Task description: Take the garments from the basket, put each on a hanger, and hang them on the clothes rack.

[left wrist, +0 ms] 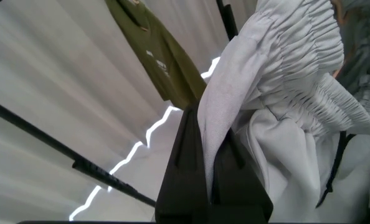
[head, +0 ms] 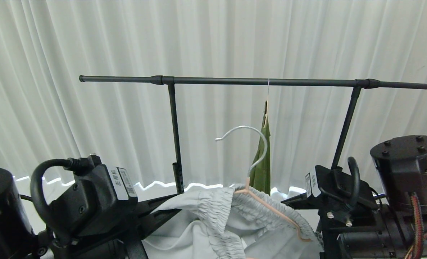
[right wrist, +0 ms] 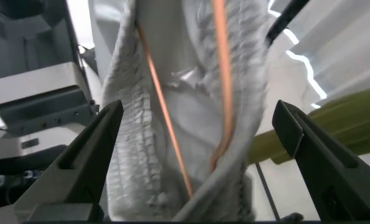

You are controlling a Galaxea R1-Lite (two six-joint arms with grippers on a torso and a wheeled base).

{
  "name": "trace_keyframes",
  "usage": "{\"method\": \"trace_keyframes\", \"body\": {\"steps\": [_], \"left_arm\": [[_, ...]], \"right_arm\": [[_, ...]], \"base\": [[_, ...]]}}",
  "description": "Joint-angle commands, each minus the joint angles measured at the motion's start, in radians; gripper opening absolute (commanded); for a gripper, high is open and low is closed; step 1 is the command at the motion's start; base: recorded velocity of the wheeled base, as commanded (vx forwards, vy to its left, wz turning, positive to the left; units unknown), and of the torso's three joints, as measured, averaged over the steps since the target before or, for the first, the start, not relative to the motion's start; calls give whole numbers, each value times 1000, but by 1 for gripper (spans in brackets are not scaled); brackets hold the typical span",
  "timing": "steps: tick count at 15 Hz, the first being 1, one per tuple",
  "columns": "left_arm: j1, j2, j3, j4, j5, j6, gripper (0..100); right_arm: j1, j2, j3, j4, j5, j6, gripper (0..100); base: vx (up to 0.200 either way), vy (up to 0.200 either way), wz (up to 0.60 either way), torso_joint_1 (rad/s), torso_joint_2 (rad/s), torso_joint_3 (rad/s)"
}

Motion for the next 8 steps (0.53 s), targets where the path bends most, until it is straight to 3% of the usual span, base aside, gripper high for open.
{"method": "trace_keyframes", "body": {"steps": [1, 8], "left_arm": [[-12, 4, -3, 0, -1, 17, 0], [-16, -1, -11, -2, -1, 14, 0]], "right_arm": [[2, 21, -12, 1, 6, 0, 100], [11, 56, -11, -9, 5, 3, 100]], "base": [[0, 0, 0, 0, 0, 0], [0, 0, 0, 0, 0, 0]]}}
